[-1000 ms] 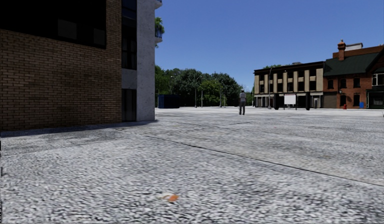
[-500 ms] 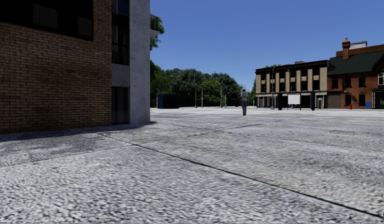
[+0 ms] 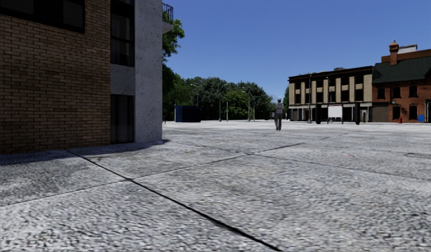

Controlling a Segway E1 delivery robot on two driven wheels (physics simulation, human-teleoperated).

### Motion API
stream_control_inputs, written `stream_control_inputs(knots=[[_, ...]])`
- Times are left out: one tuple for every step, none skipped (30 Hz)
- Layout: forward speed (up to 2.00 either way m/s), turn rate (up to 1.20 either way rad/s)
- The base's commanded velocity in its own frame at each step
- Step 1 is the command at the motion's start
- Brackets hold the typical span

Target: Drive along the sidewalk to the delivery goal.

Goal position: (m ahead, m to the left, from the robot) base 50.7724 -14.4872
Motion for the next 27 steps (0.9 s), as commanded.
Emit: stream_control_inputs(knots=[[2.00,0.00],[2.00,0.00],[2.00,0.00],[2.00,0.00],[2.00,0.00],[2.00,0.00],[2.00,0.00],[2.00,0.00],[2.00,0.00],[2.00,0.00],[2.00,0.00],[2.00,0.00],[2.00,0.00],[2.00,0.00],[2.00,0.00],[2.00,0.00],[2.00,0.00],[2.00,0.00],[2.00,0.00],[2.00,0.00],[2.00,0.00],[2.00,0.00],[2.00,0.00],[2.00,0.00],[2.00,0.00],[2.00,0.00],[2.00,0.00]])
